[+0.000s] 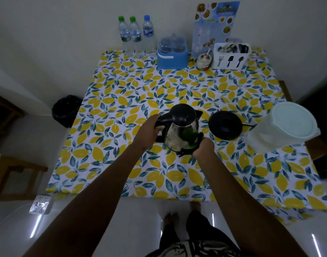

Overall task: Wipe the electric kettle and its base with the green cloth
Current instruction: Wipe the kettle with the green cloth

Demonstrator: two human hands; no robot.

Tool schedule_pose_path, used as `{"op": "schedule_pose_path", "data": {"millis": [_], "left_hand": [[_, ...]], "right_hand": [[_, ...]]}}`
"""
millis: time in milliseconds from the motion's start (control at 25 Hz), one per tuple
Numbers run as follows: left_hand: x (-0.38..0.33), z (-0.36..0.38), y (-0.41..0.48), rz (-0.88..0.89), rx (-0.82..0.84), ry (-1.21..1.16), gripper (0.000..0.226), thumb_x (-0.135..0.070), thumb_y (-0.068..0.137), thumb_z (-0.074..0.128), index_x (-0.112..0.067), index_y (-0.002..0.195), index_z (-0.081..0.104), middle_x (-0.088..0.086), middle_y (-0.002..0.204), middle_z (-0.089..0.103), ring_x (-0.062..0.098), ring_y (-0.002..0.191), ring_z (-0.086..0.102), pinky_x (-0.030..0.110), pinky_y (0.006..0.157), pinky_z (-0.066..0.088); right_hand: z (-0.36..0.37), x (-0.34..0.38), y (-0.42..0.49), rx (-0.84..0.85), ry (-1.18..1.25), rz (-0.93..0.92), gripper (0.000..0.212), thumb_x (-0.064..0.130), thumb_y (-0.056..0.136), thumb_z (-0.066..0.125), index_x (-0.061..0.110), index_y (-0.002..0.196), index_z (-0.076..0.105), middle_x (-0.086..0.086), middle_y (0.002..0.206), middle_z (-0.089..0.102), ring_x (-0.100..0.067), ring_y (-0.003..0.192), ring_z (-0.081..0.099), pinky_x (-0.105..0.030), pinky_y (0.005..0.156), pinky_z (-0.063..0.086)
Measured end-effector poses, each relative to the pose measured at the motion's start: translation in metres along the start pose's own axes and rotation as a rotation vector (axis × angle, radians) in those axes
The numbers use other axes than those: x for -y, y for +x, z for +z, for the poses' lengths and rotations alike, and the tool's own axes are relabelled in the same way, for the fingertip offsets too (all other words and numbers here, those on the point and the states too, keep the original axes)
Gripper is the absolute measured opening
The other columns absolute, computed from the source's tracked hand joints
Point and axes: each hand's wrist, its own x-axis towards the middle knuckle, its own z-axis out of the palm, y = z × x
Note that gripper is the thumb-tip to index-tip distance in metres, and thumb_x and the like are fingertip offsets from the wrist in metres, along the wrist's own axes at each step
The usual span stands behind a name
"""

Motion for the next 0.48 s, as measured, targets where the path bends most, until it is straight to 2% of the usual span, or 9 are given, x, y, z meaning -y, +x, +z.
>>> {"op": "schedule_pose_path", "data": {"millis": [40,80,120,200,320,400,480], "left_hand": [[-0.001,0.004,0.000,0.002,-0.039,-0.009,0.031,-0.026,0.099,0.050,-0.009,0.126,0.049,0.013,0.109,0.059,0.027,0.095,0.056,0.031,0.074,0.039],[-0.002,0.006,0.001,-0.001,-0.065,-0.028,0.030,-0.028,0.099,0.049,-0.010,0.124,0.050,0.012,0.109,0.059,0.027,0.094,0.056,0.032,0.074,0.041],[-0.004,0.006,0.004,-0.002,-0.087,-0.043,0.031,-0.031,0.099,0.048,-0.010,0.123,0.051,0.012,0.108,0.059,0.027,0.093,0.057,0.033,0.074,0.043],[-0.005,0.005,0.013,-0.025,-0.134,-0.057,0.038,-0.036,0.098,0.045,-0.010,0.124,0.050,0.012,0.111,0.060,0.026,0.097,0.057,0.036,0.079,0.045],[-0.002,0.007,0.026,-0.051,-0.211,-0.069,0.037,-0.037,0.098,0.045,-0.010,0.123,0.051,0.013,0.109,0.060,0.027,0.096,0.058,0.038,0.078,0.048],[0.001,0.010,0.037,-0.058,-0.220,-0.060,0.037,-0.039,0.097,0.045,-0.012,0.122,0.052,0.012,0.108,0.060,0.027,0.096,0.058,0.039,0.078,0.050],[0.007,0.017,0.044,-0.086,-0.213,-0.061,0.038,-0.043,0.097,0.044,-0.017,0.123,0.052,0.009,0.109,0.061,0.025,0.098,0.057,0.041,0.080,0.051]], "right_hand": [[-0.007,0.003,0.000,-0.031,-0.107,-0.130,0.029,0.025,0.100,0.037,0.012,0.093,0.063,-0.008,0.094,0.066,-0.027,0.085,0.060,-0.039,0.086,0.046],[-0.016,0.006,-0.003,-0.078,-0.230,-0.289,0.029,0.027,0.099,0.040,0.013,0.088,0.062,-0.005,0.081,0.062,-0.026,0.073,0.058,-0.039,0.077,0.045],[-0.023,0.006,0.001,-0.131,-0.429,-0.480,0.028,0.028,0.099,0.041,0.011,0.091,0.062,-0.006,0.082,0.060,-0.029,0.073,0.057,-0.042,0.073,0.044],[-0.040,0.002,0.014,-0.198,-0.860,-0.813,0.030,0.019,0.100,0.039,0.003,0.115,0.059,-0.017,0.107,0.061,-0.038,0.095,0.057,-0.047,0.079,0.045],[-0.059,-0.006,0.044,-0.187,-1.238,-1.035,0.035,0.005,0.095,0.043,-0.003,0.128,0.051,-0.028,0.131,0.052,-0.045,0.115,0.051,-0.053,0.091,0.042],[-0.062,-0.010,0.057,-0.154,-1.380,-1.073,0.041,0.003,0.093,0.044,-0.001,0.134,0.047,-0.027,0.140,0.044,-0.046,0.120,0.045,-0.053,0.095,0.039],[-0.058,-0.014,0.068,-0.132,-1.543,-1.045,0.048,0.009,0.094,0.047,0.004,0.141,0.041,-0.024,0.150,0.035,-0.046,0.130,0.036,-0.055,0.101,0.039]]}}
